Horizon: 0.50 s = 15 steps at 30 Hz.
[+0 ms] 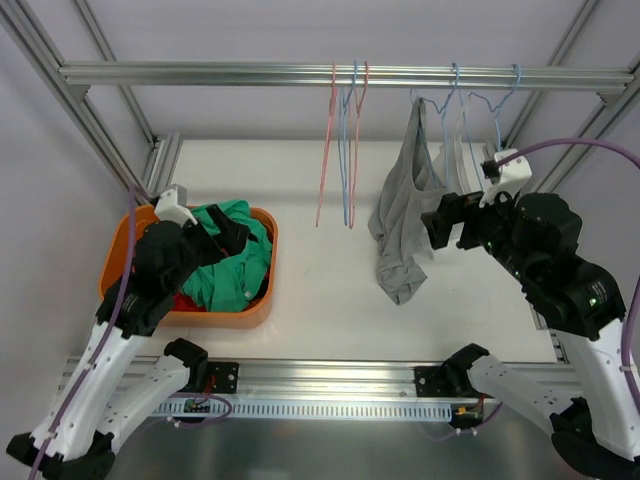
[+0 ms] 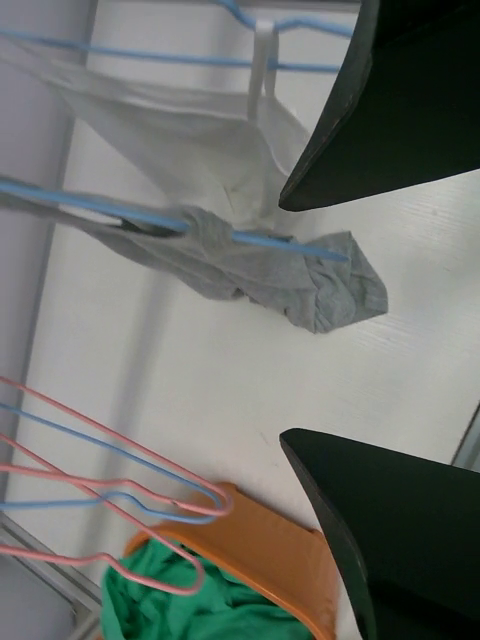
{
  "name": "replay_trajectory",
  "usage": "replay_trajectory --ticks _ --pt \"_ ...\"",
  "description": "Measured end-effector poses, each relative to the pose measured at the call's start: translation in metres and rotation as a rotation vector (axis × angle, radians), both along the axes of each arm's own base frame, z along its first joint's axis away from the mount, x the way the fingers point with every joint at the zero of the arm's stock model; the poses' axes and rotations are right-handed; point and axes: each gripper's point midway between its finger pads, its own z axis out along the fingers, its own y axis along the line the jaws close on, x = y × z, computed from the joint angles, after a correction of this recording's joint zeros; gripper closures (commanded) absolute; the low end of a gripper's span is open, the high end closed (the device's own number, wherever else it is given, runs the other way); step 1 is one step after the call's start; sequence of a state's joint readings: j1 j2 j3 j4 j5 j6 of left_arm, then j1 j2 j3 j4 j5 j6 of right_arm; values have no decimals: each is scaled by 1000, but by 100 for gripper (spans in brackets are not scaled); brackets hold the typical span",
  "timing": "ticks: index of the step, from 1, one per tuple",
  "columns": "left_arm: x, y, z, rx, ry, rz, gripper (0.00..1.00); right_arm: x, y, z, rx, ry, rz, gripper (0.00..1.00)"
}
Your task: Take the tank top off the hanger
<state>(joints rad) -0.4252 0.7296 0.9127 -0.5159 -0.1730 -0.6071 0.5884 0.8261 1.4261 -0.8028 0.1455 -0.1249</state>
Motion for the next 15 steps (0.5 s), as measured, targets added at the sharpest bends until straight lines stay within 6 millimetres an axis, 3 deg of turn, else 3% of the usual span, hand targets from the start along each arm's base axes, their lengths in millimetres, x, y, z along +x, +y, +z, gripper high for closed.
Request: replay_trajectory --ticks 4,6,7,8,15 --pt "-27 -4 30 -47 -129 -102 1 28 -15 19 -50 -13 -101 19" --pt "-38 -11 34 -56 -155 -176 1 47 -19 25 -75 -6 -138 31" --pt "-44 -15 33 -60 -162 -216 1 58 -20 27 -90 -3 -151 45" --pt "-48 -18 32 -62 -163 -243 1 68 -21 27 -113 5 -158 49" --pt "-78 -27 36 -73 -228 -384 1 129 -9 17 -184 67 -158 55"
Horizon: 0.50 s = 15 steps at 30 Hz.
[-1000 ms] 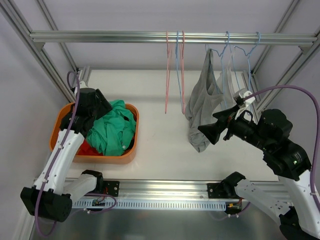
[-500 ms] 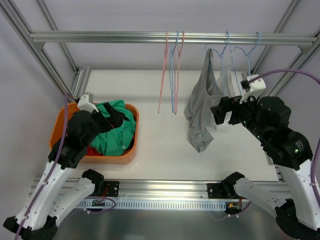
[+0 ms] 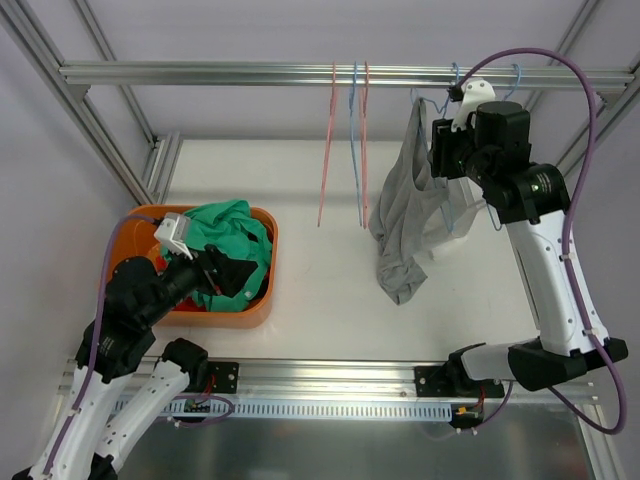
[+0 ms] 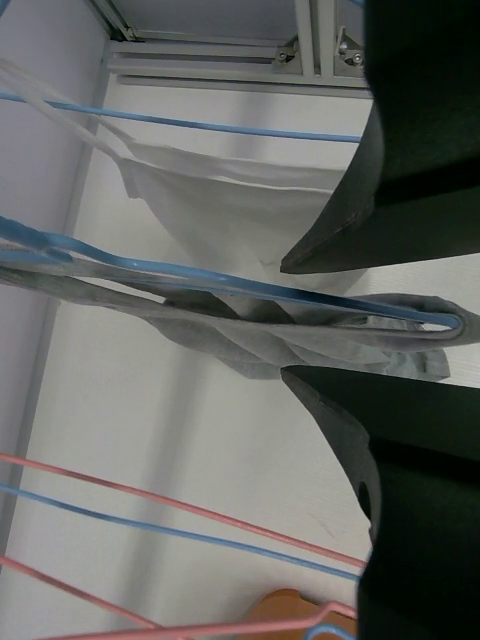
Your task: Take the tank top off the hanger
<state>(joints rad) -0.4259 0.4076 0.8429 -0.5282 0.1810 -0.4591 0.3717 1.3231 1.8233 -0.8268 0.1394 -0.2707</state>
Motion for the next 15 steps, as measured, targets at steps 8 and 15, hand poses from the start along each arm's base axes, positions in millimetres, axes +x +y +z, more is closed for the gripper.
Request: replay_trajectory --ticks 8,15 --pt "-8 -10 -17 14 56 -78 1 13 1 -6 18 28 0 89" --pt "-8 -14 -10 33 58 -111 1 11 6 -3 77 30 -2 100"
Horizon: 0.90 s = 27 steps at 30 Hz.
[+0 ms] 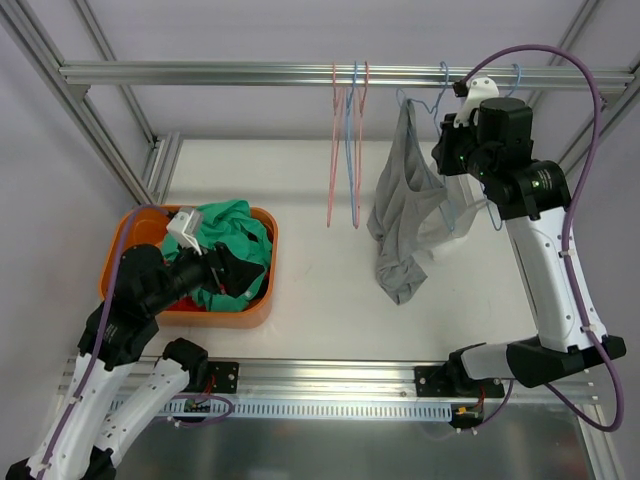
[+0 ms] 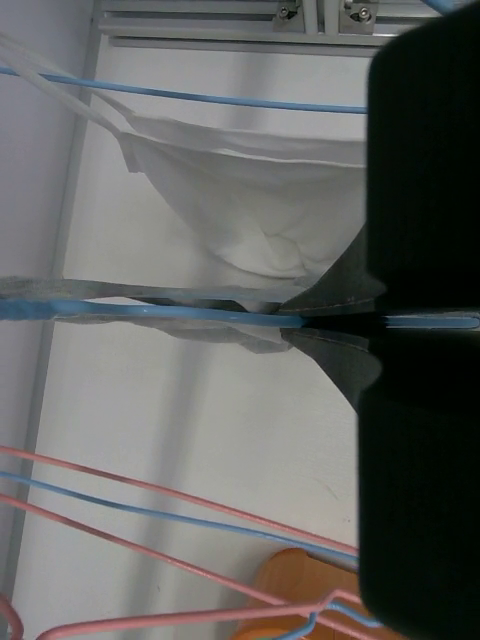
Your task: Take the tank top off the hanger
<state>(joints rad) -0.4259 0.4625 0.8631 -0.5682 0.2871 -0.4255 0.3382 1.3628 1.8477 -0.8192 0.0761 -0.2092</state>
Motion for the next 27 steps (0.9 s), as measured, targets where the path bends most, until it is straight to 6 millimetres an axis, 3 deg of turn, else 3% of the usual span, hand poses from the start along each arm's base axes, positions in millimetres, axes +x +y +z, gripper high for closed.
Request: replay_trajectory --ticks 3,11,16,19,22,25,27 --pt "6 -4 14 6 -8 -11 1 -4 0 7 21 -13 -1 100" --pt "9 -19 51 -25 -64 -95 1 -26 -6 52 69 -133 4 100" --pt "6 -35 81 -69 -124 -191 1 -47 -11 59 96 -161 10 100" --pt "4 -48 110 -101 -186 -259 1 -71 -13 50 122 -149 34 100" --pt "1 -64 145 -135 -260 -328 1 -108 -15 40 156 -144 77 100" --pt "4 -89 179 -158 -337 -398 1 -144 -19 32 186 -155 117 100" --pt "6 -111 189 -157 -358 -439 1 -170 -23 30 206 -170 144 100"
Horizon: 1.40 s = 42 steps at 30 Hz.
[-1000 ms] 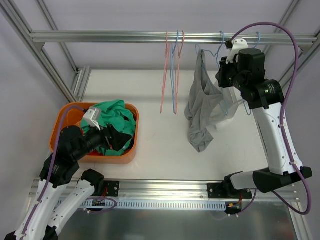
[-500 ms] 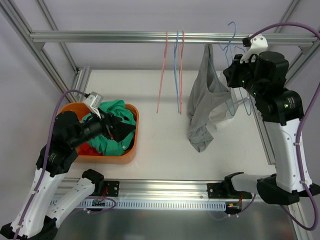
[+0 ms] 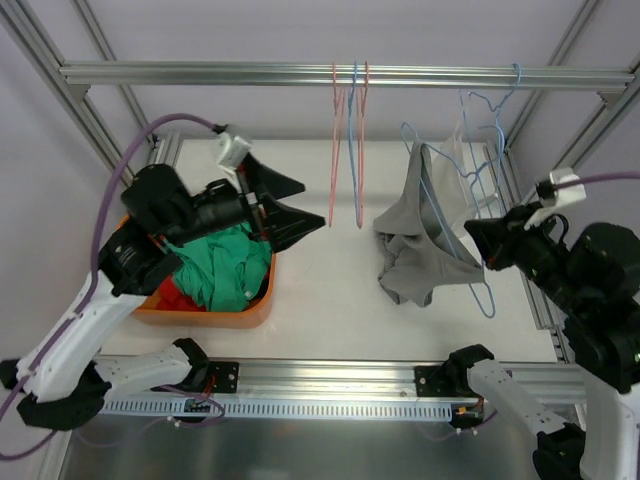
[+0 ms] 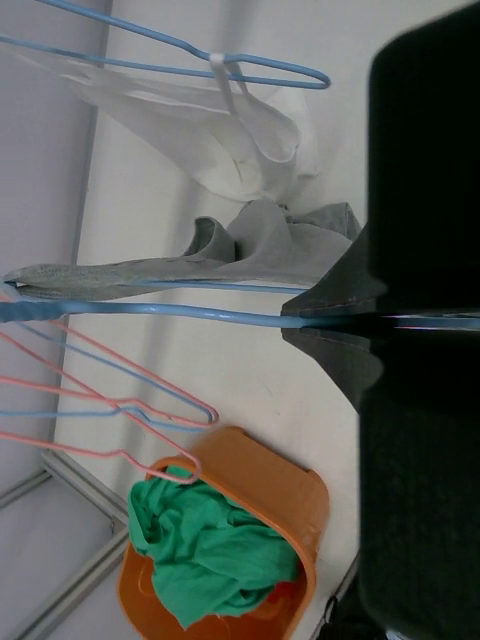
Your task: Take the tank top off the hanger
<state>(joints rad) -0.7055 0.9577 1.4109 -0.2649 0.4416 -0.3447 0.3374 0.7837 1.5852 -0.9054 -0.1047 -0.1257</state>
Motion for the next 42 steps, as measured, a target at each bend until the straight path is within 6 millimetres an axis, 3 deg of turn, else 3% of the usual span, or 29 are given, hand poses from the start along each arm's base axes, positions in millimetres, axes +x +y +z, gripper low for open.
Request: replay_trajectory --ticks 4,8,11,13,16,19,20,22,26,27,34,42 --pt "0 -71 4 51 -60 -88 1 -40 -4 0 26 -23 49 100" --pt "14 -140 -25 165 -99 -84 2 -70 -8 -3 31 -10 85 100" --pt "28 -172 -49 235 -114 -61 10 -92 -11 0 37 -7 112 100" --pt "42 -184 -63 275 -118 -26 17 -103 -14 2 39 -13 116 100" --pt "57 -191 -77 315 -125 19 37 -117 -19 3 37 -17 117 100" --pt "63 -194 -79 325 -134 37 50 -125 -21 4 36 -15 118 100" --pt "64 -195 -77 320 -138 41 59 -127 -22 4 35 -14 118 100" --pt "65 -196 -76 316 -145 45 62 -128 -23 3 34 -11 118 100" --pt "65 -197 -72 305 -154 46 88 -129 -23 2 33 -8 118 100" --pt "66 -197 -72 305 -156 46 100 -129 -23 2 33 -7 118 100" --pt "68 -197 -68 295 -164 62 100 -128 -23 1 27 -7 117 100" --pt "118 -156 -62 287 -93 460 100 -126 -16 -42 -27 70 172 100"
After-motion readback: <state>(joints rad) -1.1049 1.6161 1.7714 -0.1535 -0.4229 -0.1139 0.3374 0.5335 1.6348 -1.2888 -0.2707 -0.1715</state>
